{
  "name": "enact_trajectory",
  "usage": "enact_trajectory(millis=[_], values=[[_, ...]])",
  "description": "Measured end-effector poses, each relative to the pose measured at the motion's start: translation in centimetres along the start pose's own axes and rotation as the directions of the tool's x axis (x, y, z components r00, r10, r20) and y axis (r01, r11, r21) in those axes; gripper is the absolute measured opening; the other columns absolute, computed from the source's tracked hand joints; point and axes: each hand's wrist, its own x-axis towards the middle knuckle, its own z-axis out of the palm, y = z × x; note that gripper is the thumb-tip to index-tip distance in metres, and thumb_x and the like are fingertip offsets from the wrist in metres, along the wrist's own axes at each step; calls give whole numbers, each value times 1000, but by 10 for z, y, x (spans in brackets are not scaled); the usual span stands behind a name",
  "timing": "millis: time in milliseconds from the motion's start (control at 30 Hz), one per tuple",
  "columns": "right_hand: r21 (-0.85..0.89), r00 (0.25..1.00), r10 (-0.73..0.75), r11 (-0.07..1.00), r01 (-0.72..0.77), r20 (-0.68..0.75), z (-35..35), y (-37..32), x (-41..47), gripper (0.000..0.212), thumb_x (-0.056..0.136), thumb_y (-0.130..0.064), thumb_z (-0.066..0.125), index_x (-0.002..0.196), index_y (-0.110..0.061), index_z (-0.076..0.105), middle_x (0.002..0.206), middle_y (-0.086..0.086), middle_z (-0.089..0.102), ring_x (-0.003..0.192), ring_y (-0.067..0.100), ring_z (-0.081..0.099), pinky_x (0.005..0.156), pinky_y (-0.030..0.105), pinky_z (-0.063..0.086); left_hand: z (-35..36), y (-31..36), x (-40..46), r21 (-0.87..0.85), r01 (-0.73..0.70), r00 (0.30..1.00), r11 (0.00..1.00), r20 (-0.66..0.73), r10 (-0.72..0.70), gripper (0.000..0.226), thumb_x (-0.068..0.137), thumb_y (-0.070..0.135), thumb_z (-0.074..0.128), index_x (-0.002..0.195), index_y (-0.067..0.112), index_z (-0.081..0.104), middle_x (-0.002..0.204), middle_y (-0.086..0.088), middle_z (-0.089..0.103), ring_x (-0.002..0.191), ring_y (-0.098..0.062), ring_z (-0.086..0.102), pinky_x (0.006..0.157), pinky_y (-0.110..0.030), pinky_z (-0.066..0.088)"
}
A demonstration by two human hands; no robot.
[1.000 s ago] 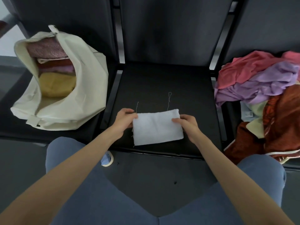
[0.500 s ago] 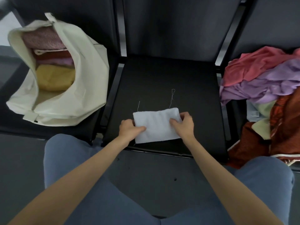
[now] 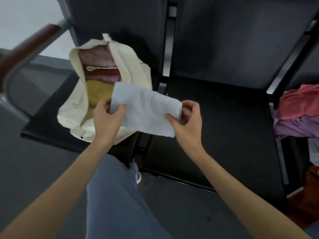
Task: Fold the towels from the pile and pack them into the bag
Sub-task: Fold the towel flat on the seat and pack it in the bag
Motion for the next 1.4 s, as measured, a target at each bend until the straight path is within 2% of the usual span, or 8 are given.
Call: enact_trajectory(millis=[133, 367, 533, 633, 900, 1100, 1267, 1400], values=[[15, 988, -153, 988, 153, 28, 56, -21, 11, 47, 83, -8, 73, 125, -14, 53, 93, -23, 63, 93, -6, 61, 79, 10, 48, -28, 0, 50, 27, -45, 996, 999, -70, 46, 26, 86, 23, 64, 109, 15, 57, 99, 5, 61, 86, -7, 57, 70, -16, 44], [-26, 984, -179, 984, 179, -4, 118, -36, 63, 37, 85, -13, 70, 121, -12, 59, 99, -18, 60, 93, -10, 56, 78, 6, 45, -17, -30, 127, 19, 124, 982, 992, 141, -126, 36, 90, 17, 59, 124, 5, 56, 113, -5, 63, 102, -18, 61, 69, -20, 45], [-46, 988, -151, 987, 151, 3, 150, -39, 93, 37, 84, -17, 70, 119, -15, 60, 103, -11, 62, 94, 0, 60, 80, 9, 49, -27, -36, 158, 227, -63, 998, 972, 18, 60, 21, 90, 17, 55, 108, 5, 55, 97, -3, 58, 94, -21, 57, 74, -27, 40], [-74, 992, -121, 989, 124, 47, 180, -37, 113, 34, 85, -20, 70, 116, -14, 59, 99, -8, 61, 89, 3, 59, 73, 8, 49, -54, -38, 184, 385, -200, 976, 901, -5, 219, 34, 92, 19, 56, 124, 7, 52, 113, -10, 60, 106, -24, 57, 87, -30, 43], [-299, 983, -48, 949, 101, 179, 256, -6, 147, 36, 89, -16, 64, 119, -6, 48, 109, 6, 57, 103, 21, 57, 78, 24, 41, -79, -62, 242, 524, -32, 996, 851, -49, 68, 35, 90, 15, 56, 122, 1, 56, 119, -18, 61, 111, -33, 57, 92, -37, 45], [-588, 964, -136, 771, 246, 227, 271, 14, 158, 44, 91, -18, 62, 127, -3, 39, 116, 15, 59, 107, 30, 58, 88, 38, 48, -64, -83, 241, 579, -42, 990, 814, -87, 113, 36, 92, 22, 58, 128, 18, 57, 120, -7, 65, 112, -31, 59, 99, -47, 45], [-752, 934, -46, 580, 313, 353, 279, 22, 149, 45, 94, -14, 57, 132, -6, 33, 122, 17, 51, 105, 33, 57, 79, 35, 43, -53, -86, 242, 760, -29, 985, 649, -90, 149, 18, 94, 27, 57, 108, 24, 68, 102, -8, 68, 105, -32, 56, 88, -39, 33], [-876, 838, -388, 134, 463, 384, 278, 22, 134, 44, 73, 1, 63, 114, -8, 52, 116, 21, 52, 97, 33, 54, 79, 35, 44, -65, -91, 246, 805, -163, 966, 570, 12, 260, 26, 94, 41, 55, 85, 19, 65, 91, -9, 65, 95, -32, 57, 85, -40, 36]])
